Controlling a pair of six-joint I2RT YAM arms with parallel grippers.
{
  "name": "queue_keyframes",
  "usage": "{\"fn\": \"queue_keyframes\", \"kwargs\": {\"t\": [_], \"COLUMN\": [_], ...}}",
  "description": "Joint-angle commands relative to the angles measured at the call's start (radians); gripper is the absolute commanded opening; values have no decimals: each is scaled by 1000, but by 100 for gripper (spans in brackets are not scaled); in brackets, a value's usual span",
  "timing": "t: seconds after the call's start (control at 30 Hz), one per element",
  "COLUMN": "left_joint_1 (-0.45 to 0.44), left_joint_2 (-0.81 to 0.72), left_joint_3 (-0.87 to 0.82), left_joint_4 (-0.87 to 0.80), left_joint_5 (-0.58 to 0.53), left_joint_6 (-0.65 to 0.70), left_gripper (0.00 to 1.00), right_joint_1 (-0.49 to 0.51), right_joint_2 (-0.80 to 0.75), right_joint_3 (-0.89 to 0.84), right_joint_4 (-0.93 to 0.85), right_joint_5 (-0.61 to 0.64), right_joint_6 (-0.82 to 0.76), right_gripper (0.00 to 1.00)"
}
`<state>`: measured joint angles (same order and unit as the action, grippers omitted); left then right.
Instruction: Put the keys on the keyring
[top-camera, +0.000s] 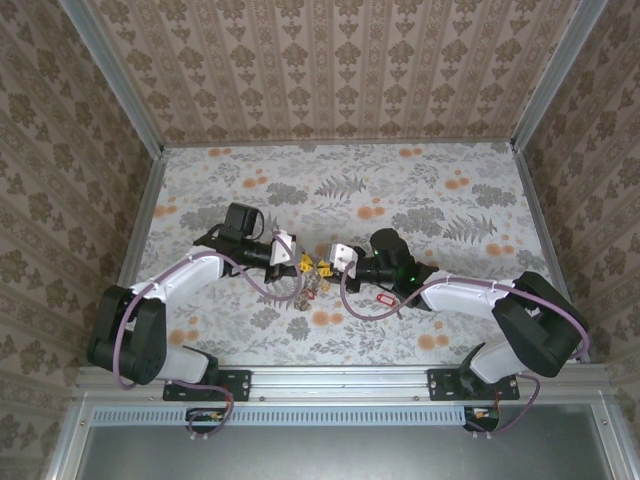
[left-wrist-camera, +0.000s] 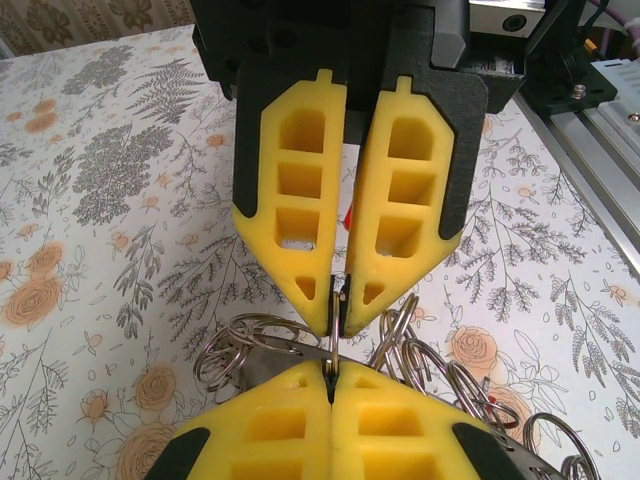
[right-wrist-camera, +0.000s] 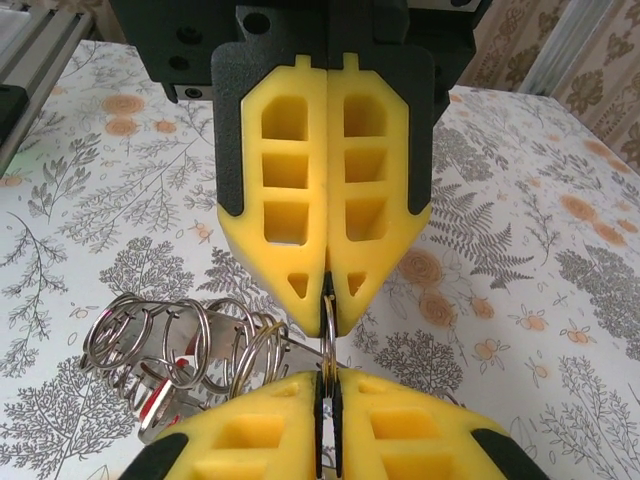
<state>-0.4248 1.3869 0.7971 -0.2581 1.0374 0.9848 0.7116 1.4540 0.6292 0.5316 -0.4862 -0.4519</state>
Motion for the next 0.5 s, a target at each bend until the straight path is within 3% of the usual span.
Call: {"fn": "queue_keyframes", "kwargs": {"t": [0.0,0.07,0.17,0.3,0.47], "left_joint_1": [-6,-6,-6,-11,-14], "left_joint_2": [5,4,9,29,33], "left_joint_3": [12,12,14,36,45], "left_joint_4": [-18,-18,-17,-33,-44], "left_joint_5": [47,46,36,-14,-27], "left_joint_6": [25,23,11,-43,-37], "left_gripper": [0,0,0,20,17], "right_joint_1": [-4,-4,-3,-2,2], "right_joint_2": [11,11,13,7,8], "right_joint_3": [36,38,45,58,73], "right_joint_4": [-8,-9,-20,-74,-114], "right_joint_5": [-31,-37,-49,-7,22], "right_joint_6": [-21,-22,-28,-51,-64], "right_gripper": [9,0,0,0,0]}}
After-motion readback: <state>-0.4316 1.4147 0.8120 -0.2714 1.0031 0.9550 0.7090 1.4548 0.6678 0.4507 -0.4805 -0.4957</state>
